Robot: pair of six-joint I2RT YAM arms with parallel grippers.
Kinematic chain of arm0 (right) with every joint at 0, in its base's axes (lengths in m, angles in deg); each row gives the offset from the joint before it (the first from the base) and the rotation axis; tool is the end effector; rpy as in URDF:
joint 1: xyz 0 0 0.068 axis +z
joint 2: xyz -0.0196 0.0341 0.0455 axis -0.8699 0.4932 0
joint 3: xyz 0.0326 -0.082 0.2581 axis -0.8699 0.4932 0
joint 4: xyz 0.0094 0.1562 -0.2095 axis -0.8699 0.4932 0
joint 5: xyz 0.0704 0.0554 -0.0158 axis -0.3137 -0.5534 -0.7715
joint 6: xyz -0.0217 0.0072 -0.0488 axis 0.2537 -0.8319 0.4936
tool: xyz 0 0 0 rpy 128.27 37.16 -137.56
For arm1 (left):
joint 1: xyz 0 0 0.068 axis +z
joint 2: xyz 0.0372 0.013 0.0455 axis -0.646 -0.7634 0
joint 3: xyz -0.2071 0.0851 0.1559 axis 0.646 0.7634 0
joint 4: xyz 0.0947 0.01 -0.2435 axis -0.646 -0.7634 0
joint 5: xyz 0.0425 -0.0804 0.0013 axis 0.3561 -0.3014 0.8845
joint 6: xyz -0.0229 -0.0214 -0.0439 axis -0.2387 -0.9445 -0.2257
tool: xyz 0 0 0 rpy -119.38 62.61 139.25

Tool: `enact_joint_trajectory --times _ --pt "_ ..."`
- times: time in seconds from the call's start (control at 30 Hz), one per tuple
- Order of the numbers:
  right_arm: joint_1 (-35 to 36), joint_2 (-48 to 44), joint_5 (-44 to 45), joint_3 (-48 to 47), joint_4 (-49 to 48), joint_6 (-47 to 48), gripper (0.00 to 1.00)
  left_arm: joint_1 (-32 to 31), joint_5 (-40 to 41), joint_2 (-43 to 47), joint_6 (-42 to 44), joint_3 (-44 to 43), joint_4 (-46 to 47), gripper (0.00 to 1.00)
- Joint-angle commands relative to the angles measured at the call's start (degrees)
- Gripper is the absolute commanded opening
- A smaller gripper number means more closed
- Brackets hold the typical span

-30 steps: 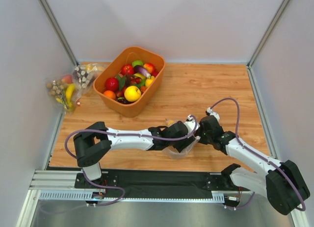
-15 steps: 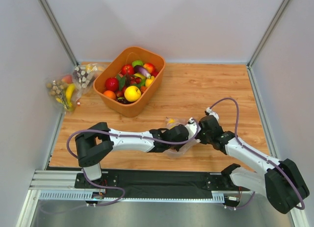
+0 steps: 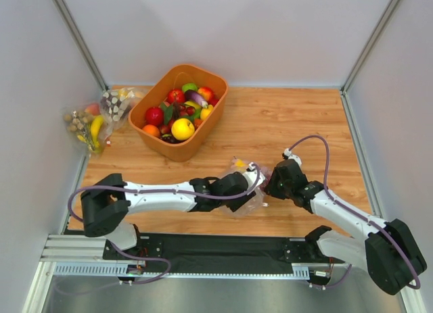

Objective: Open the zip-top bag and remove the fake food
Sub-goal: Pick up the fake vegetable from the zipper food storage bag.

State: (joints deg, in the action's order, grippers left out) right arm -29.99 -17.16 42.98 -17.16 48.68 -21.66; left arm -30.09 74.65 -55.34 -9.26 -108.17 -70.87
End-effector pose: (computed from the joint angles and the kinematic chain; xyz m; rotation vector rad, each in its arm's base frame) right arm 0.1649 0.0942 0.1616 0.2448 2.5472 0.4122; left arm 0.1212 -0.3140 0.2048 1.1167 2.0992 -0.3954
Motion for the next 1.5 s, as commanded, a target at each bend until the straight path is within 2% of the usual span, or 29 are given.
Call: enact_joint_trajectory --times 0.0,0.1,0.13,0.17,0.2,0.27,0.53,0.7,0.9,1.03,1.13,1.23,1.47 --pt "0.1 -0.5 -0.2 -0.1 0.9 0.5 0.24 0.2 2.3 7.1 -1.2 1.7 1.3 0.62" --pt "0.1 -0.3 -0.7 -0.1 0.7 0.4 0.24 0.2 6.0 9.0 -1.6 2.5 1.5 0.7" --pt "0.1 -0.1 -0.8 -0.1 0.4 0.4 0.24 0.4 7.0 8.8 -1.7 2.4 0.5 0.74" --pt "0.1 -0.1 -0.8 -0.1 0.4 0.3 0.25 0.3 7.9 8.0 -2.2 1.9 0.0 0.85" --pt "0.1 0.0 -1.0 -0.2 0.5 0.3 0.25 0.4 8.9 7.5 -2.6 1.8 -0.4 0.86" --pt "0.1 -0.2 -1.0 -0.2 0.5 0.4 0.25 0.7 9.3 5.8 -3.8 1.7 -0.7 0.96" --pt "0.0 -0.3 -1.3 -0.1 0.5 0.6 0.25 1.6 10.3 1.6 -4.8 1.8 3.8 0.98" --pt "0.1 0.1 -1.4 0.1 0.3 1.0 0.24 1.6 12.2 4.4 -5.0 4.4 8.8 0.98" --pt "0.1 1.0 -1.7 0.3 -0.5 1.2 0.25 1.6 16.9 8.8 -5.4 5.3 7.5 0.99" --pt "0.1 1.6 -2.4 0.1 -1.3 0.9 0.25 1.6 22.5 7.0 -7.7 3.0 2.8 0.99" --pt "0.0 1.6 -2.5 0.1 -1.3 0.9 0.25 2.3 20.8 3.6 -7.6 1.8 2.1 0.99" --pt "0.1 1.1 -2.6 0.1 -1.1 0.8 0.25 2.3 15.3 2.3 -6.6 3.2 6.4 0.99" --pt "0.1 0.9 -2.1 0.0 -0.2 1.2 0.25 2.3 5.7 3.3 -8.7 5.9 9.7 0.97"
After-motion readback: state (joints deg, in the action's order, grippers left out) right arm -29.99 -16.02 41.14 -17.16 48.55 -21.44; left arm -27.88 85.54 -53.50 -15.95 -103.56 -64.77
